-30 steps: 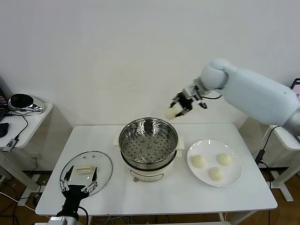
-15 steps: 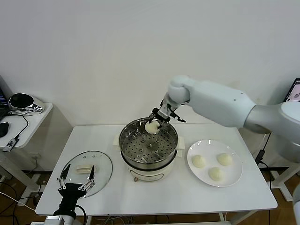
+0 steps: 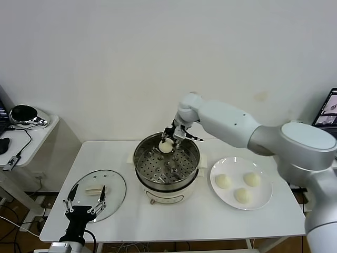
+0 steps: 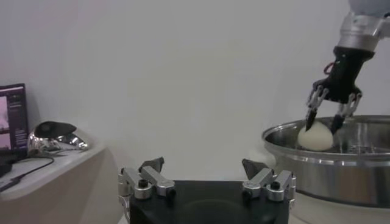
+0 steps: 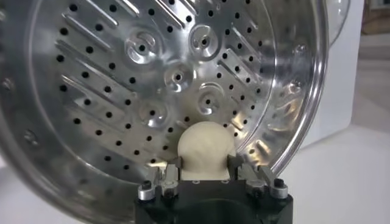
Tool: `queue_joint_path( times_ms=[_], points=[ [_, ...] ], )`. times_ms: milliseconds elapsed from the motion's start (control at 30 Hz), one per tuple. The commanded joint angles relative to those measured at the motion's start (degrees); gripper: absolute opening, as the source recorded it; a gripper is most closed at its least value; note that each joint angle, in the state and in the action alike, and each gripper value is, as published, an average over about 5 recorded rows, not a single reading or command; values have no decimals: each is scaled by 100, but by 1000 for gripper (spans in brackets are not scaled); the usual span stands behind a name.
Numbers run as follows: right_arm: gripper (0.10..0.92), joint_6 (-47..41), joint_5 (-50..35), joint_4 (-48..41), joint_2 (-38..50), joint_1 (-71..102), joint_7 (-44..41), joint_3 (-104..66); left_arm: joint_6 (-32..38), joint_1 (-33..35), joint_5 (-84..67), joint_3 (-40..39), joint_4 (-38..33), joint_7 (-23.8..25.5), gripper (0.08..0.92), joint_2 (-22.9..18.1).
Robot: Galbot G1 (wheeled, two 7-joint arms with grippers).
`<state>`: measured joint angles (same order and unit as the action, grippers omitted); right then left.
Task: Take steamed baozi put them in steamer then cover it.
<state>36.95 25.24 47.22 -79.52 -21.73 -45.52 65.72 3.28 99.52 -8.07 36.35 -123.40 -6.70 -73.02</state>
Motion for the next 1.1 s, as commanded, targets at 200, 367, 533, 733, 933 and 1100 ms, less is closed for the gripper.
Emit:
queue_joint_path(
  times_ms=[200,367,533,733,933,1100],
  points=[
    [677,382,-6,7,-36,-169,202,54,2,1,-1,-16,-26,-2,823,-32],
    [795,-1306,-2357,1357,696,-1264,-698,653,-8,22,-8,10,-82,5,823,5],
    [822,-3802,-3783,3001,2008,-2294,-1288,1209,-29,-4,-19,-4,-139,18,823,53],
    [823,-5358,-4227,4247,3520,-2730,-1560,1543,-53,-64,-18,-94,-123,27,823,177],
    [823,-5839,-4160,4699,4817,-2427,-1779,1425,-63,-123,-39,-126,-76,19,823,255],
    [823,-5737,-3877,4592,5286,-1441,-1835,829,-65,-117,-38,-117,-79,6,823,281]
  ],
)
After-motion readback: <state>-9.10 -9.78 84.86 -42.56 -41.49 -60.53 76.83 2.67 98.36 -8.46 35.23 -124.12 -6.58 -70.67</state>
